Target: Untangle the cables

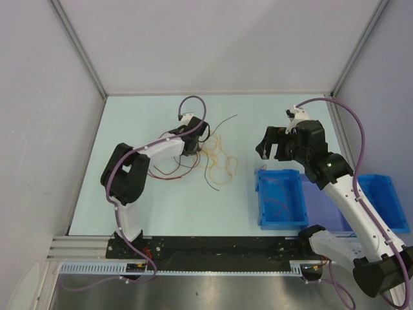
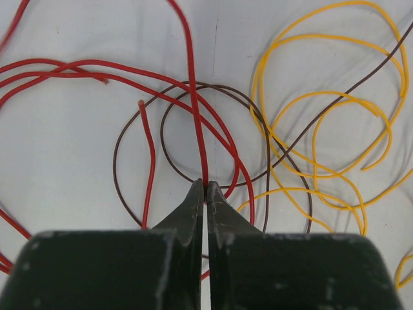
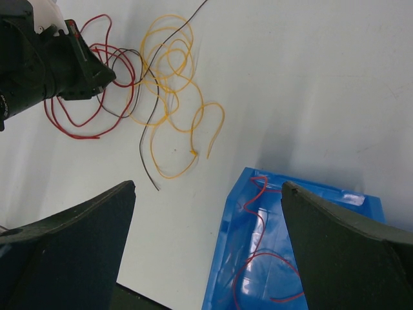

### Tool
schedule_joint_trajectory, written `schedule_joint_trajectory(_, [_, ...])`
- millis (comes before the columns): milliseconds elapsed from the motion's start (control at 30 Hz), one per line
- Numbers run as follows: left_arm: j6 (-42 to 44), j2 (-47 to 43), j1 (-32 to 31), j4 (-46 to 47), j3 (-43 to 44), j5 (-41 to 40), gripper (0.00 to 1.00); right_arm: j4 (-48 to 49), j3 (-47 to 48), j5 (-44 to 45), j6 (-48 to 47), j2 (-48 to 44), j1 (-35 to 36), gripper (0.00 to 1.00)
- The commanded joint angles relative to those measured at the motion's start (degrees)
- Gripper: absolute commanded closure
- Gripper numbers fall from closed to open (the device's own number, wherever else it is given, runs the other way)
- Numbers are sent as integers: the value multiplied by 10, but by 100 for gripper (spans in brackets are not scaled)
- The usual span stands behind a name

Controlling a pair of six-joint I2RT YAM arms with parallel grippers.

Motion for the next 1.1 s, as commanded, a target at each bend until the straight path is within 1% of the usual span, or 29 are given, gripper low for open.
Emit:
schedule_joint_trajectory(0, [1, -2, 1, -10, 37, 3, 100, 18, -2, -4, 3, -3, 0, 0])
schedule_joint_trajectory(33, [4, -10, 1, -16, 44, 2, 100, 18, -2, -8, 3, -4, -1, 1])
schedule_joint_trajectory(100, [11, -56, 1, -29, 48, -5, 100, 18, -2, -9, 8, -10, 0, 0])
schedule_joint_trajectory(133, [14, -93, 1, -33, 53, -8, 100, 18, -2, -12, 10, -12, 0, 0])
schedule_joint_trajectory(200, [27, -126, 1, -48, 64, -11, 100, 19, -2, -14, 14, -15, 0, 0])
schedule_joint_trajectory(300, [51, -187, 1, -72, 110, -10, 100, 23, -2, -26, 24, -16, 3, 0])
schedule_joint_trajectory(367, [71, -220, 1, -89, 158, -6, 99, 26, -2, -31, 29, -17, 5, 0])
schedule_joint_trajectory(567, [116, -291, 1, -88, 282, 67, 100, 35, -2, -41, 43, -22, 15, 0])
schedule_joint_trajectory(600, [123, -313, 1, -80, 294, 82, 100, 34, -2, -44, 44, -24, 15, 0])
schedule_joint_trajectory(633, [135, -327, 1, -51, 303, 115, 100, 34, -2, -45, 46, -25, 15, 0])
schedule_joint_trajectory(700, [143, -368, 1, -16, 290, 152, 99, 33, -2, -46, 48, -30, 17, 0])
schedule_joint_trajectory(733, [146, -380, 1, 16, 280, 183, 98, 34, -2, -46, 50, -32, 17, 0])
schedule_joint_trajectory(867, [143, -426, 1, 60, 209, 229, 97, 35, -2, -48, 55, -38, 20, 0])
schedule_joint_trajectory(933, [138, -444, 1, 72, 155, 255, 97, 37, -2, -50, 59, -38, 20, 0])
schedule_joint_trajectory(967, [134, -452, 1, 79, 135, 291, 98, 37, -2, -49, 66, -39, 19, 0])
schedule_joint_trajectory(1000, [129, -460, 1, 87, 88, 311, 98, 38, -2, -47, 68, -39, 19, 0])
schedule_joint_trajectory(1033, [117, -470, 1, 108, 61, 331, 98, 38, -2, -45, 72, -40, 19, 0])
schedule_joint_trajectory(1067, [110, -491, 1, 119, 34, 371, 98, 37, -2, -41, 78, -41, 19, 0])
